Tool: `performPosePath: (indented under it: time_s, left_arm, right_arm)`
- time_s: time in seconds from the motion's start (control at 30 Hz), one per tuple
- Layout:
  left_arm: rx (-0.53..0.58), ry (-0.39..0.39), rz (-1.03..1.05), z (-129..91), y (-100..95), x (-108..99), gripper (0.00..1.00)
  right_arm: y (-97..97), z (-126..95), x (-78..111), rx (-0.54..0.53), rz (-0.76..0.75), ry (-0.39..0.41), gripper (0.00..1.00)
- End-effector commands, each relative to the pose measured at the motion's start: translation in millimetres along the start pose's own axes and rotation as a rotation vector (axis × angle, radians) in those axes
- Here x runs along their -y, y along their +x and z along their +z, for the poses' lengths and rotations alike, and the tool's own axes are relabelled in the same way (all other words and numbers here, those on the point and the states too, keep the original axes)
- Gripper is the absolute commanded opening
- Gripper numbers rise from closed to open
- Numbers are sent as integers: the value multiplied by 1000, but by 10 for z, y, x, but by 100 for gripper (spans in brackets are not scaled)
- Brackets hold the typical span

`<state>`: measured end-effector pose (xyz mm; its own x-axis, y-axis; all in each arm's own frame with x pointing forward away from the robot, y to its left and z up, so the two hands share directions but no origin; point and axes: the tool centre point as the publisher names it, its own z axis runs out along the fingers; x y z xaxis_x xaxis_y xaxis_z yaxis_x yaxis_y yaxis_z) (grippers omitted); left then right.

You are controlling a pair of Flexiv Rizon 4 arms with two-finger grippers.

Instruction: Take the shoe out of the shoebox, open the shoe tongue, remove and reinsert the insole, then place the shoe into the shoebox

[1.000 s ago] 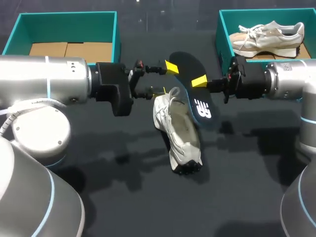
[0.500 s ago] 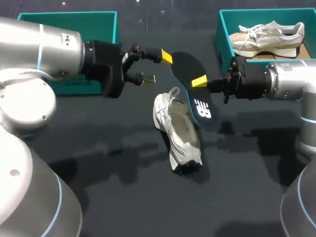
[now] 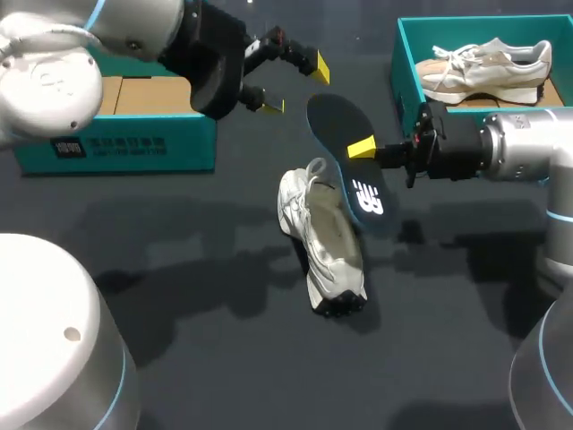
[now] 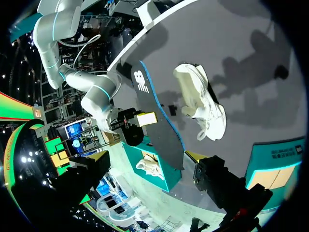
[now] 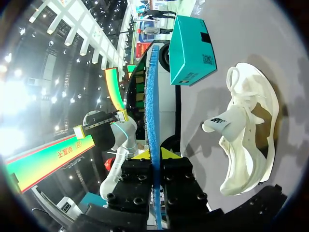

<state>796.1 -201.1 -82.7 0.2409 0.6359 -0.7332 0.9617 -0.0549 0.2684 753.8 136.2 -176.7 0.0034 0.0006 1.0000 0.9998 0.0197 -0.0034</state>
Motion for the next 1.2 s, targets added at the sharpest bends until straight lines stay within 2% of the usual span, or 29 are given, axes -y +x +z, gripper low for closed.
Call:
performPosePath:
  time_s: [0.03, 0.17, 0.37, 0.67, 0.8, 1.2]
  left_arm:
    - [-195, 197, -15, 27, -192, -243, 100]
    - [-340, 299, -66, 103, -324, -368, 100]
    - [-580, 312, -116, 260, -482, -463, 100]
    - [-792, 339, -125, 469, -552, -506, 100]
    - [-855, 323, -106, 487, -566, -494, 100]
    - [-901, 309, -144, 507, -508, -428, 100]
  right_arm:
    - [-4, 10, 1, 1, 0, 0, 0]
    - [-4, 10, 1, 1, 0, 0, 0]
    - [-4, 10, 1, 1, 0, 0, 0]
    - [-4, 10, 1, 1, 0, 0, 0]
    - [-4, 10, 1, 1, 0, 0, 0]
    - [-4, 10, 1, 1, 0, 0, 0]
